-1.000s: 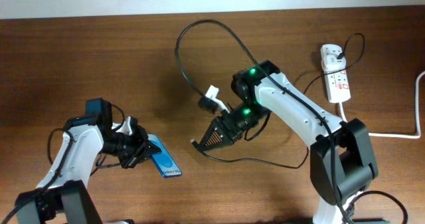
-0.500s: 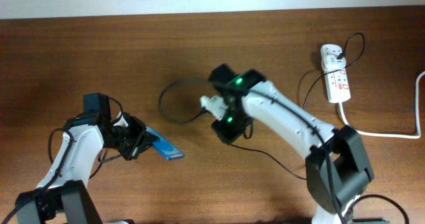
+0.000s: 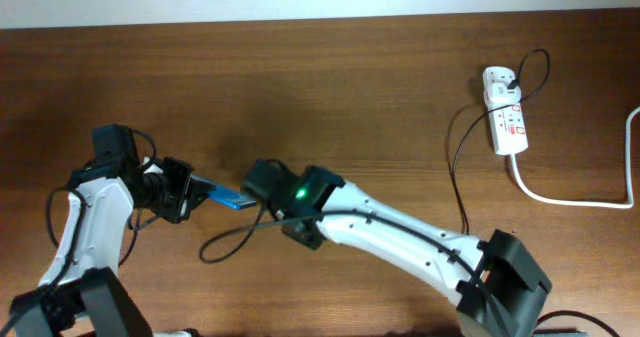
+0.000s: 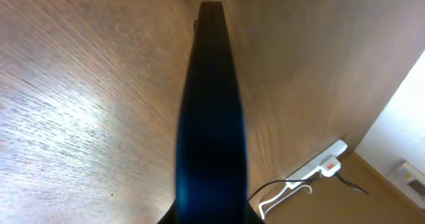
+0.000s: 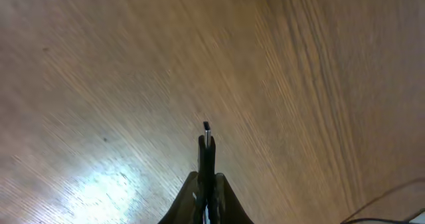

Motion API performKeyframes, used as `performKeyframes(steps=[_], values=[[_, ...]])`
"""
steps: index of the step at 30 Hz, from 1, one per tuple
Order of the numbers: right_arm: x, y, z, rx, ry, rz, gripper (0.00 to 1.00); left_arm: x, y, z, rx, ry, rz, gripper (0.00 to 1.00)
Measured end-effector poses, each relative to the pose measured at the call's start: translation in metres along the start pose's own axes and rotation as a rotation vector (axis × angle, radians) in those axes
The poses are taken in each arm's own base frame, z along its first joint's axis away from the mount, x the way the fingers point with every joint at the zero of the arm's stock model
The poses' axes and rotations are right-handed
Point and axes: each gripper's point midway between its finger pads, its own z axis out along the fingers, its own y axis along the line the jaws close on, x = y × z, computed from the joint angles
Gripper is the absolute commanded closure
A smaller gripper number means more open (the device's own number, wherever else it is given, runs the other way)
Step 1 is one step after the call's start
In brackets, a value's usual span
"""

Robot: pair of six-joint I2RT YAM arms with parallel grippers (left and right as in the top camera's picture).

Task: Plug charger to phone and switch on socket
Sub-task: 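Move the plug with the right gripper to the phone's bottom port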

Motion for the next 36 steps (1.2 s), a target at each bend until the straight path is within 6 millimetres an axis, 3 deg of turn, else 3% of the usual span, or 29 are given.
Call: performKeyframes(steps=[3, 12, 22, 29, 36], values=[[-0.006, 0.008, -0.003, 0.014, -0.025, -0.026, 0.96, 0.001, 0.007, 0.008, -0.031, 0.027, -0.025, 1.0], [-0.022, 0.009, -0.016, -0.005, -0.08, -0.014, 0.96, 0.01, 0.005, 0.014, -0.051, 0.041, 0.004, 1.0], [-0.034, 0.038, -0.024, -0.183, -0.132, -0.016, 0.96, 0.01, 0.005, 0.014, -0.051, 0.041, 0.001, 1.0], [-0.036, 0.04, -0.025, -0.192, -0.14, -0.034, 0.96, 0.022, -0.008, 0.016, 0.004, 0.1, 0.027, 1.0], [-0.054, 0.038, -0.027, -0.18, -0.219, -0.081, 0.96, 0.028, -0.005, 0.016, -0.002, 0.123, 0.049, 1.0]])
